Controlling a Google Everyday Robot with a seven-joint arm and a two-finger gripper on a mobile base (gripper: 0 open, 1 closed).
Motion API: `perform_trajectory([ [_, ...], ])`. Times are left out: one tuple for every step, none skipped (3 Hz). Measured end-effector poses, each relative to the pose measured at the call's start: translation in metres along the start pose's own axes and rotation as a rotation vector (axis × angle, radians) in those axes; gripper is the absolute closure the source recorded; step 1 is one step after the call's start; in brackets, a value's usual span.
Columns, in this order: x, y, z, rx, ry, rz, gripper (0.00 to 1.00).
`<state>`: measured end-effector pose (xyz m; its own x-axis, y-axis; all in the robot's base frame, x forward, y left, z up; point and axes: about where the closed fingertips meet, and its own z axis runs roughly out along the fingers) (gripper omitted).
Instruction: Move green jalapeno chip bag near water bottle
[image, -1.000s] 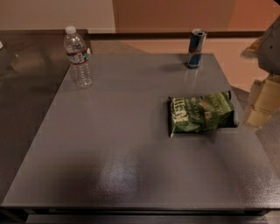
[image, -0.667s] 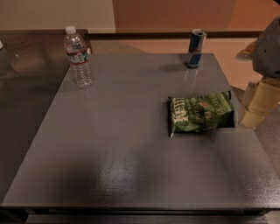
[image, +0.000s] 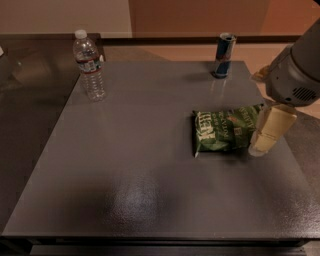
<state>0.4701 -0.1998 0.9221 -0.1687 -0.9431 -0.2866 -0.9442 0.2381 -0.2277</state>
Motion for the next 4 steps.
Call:
perform_trajectory([
  [0.000,-0.006,0.031,-0.032,-0.007,-0.013,0.00],
  [0.001,-0.012,0.055,-0.052,0.006,-0.013,0.00],
  [0.003,-0.018,0.070,-0.067,0.038,-0.008,0.00],
  [0.005,-0.022,0.075,-0.074,0.065,-0.006,0.14],
])
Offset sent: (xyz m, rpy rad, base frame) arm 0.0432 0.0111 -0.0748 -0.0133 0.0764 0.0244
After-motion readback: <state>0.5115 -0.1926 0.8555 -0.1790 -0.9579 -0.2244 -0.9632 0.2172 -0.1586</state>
